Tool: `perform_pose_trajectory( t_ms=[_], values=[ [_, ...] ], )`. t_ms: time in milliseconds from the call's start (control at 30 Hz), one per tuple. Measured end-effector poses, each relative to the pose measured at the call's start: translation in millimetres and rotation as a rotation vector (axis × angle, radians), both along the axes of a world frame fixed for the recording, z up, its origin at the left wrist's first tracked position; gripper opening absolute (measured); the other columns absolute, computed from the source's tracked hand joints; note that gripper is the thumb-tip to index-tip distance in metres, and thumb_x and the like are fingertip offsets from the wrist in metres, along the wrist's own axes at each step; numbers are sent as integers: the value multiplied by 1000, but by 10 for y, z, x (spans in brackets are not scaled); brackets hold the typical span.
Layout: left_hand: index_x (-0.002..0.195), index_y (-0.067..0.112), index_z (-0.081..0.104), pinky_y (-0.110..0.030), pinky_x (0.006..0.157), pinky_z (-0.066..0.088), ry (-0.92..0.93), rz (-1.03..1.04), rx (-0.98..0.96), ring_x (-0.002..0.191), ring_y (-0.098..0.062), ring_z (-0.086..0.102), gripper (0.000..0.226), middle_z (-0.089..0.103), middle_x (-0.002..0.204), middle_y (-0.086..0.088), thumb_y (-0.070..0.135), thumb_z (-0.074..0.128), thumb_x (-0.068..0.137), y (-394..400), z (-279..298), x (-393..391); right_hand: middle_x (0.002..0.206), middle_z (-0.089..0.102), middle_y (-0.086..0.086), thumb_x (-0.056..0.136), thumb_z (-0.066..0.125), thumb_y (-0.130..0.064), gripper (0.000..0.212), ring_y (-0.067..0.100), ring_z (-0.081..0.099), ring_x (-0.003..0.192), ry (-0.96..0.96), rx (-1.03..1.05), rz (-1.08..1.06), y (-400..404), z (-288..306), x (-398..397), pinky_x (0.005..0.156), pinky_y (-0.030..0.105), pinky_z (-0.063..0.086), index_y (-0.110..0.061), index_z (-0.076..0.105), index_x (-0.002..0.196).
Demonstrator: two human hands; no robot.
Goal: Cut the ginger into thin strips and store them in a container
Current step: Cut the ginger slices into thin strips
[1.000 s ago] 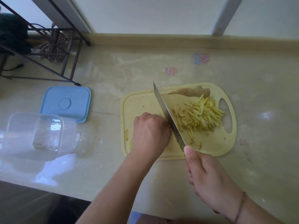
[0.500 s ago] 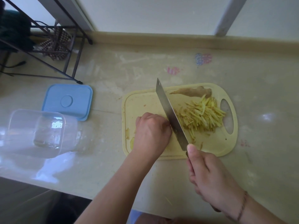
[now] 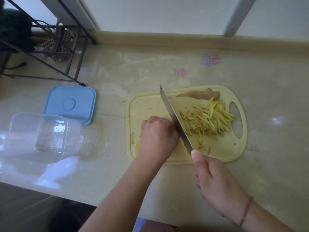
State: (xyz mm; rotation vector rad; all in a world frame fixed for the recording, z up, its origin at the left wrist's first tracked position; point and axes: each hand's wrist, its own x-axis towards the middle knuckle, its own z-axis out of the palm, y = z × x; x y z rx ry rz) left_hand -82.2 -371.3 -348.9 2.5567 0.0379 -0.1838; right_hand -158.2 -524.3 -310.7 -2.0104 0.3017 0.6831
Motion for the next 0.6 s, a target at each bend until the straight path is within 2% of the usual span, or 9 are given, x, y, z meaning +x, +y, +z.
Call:
perform_pose_trajectory(
  t_ms=[33,100,133,200,267,400,533,600],
  values=[
    [55,10,64,-44,67,49,5,-5,7,65,-28,51,21,58,51,-1,11,72,75,0,-7,-4,44,46,-10,81,19,-79,68,12,42,46,-5,-18,6,11,-9,4,56,37,39,-18,40,61],
    [59,12,69,-44,70,50,4,-18,16,69,-28,56,18,63,55,-2,12,73,77,-1,-12,-5,47,52,-14,81,19,-73,63,12,49,52,-30,-35,13,33,-18,11,55,30,39,-18,41,59],
    [62,12,71,-44,71,50,0,-26,19,71,-28,57,16,65,57,-2,13,72,78,3,-15,-5,48,53,-15,81,20,-73,62,11,50,54,-40,-32,16,40,-31,10,54,27,37,-19,41,59],
    [66,14,74,-42,73,48,-11,-38,33,74,-28,59,13,67,60,0,14,68,78,16,-23,-15,46,49,-14,81,21,-73,61,10,45,49,-40,-12,16,36,-56,9,55,30,37,-20,39,59],
    [69,17,76,-36,73,41,-46,-60,51,79,-26,62,15,70,66,5,14,63,74,33,-17,-64,44,44,-12,85,22,-76,63,9,40,45,-32,18,3,16,-59,-6,54,34,35,-20,37,60],
    [77,21,80,-34,80,34,-208,-67,35,92,-18,65,27,75,86,14,6,61,65,101,-76,-186,44,42,-10,80,27,-86,71,7,38,43,-53,113,-22,1,4,-77,52,25,31,-19,38,61],
    [78,18,80,-28,88,31,-313,3,-10,104,-12,56,34,76,93,9,12,47,74,246,-164,-325,47,45,-8,87,27,-84,72,7,39,47,-29,132,-11,55,22,-106,56,30,34,-17,40,61],
    [79,17,79,-29,89,32,-334,7,-8,103,-13,57,32,76,95,7,14,48,76,267,-181,-354,46,43,-9,86,22,-85,74,7,38,48,0,128,-12,71,-27,-98,57,30,35,-17,39,61]
  ],
)
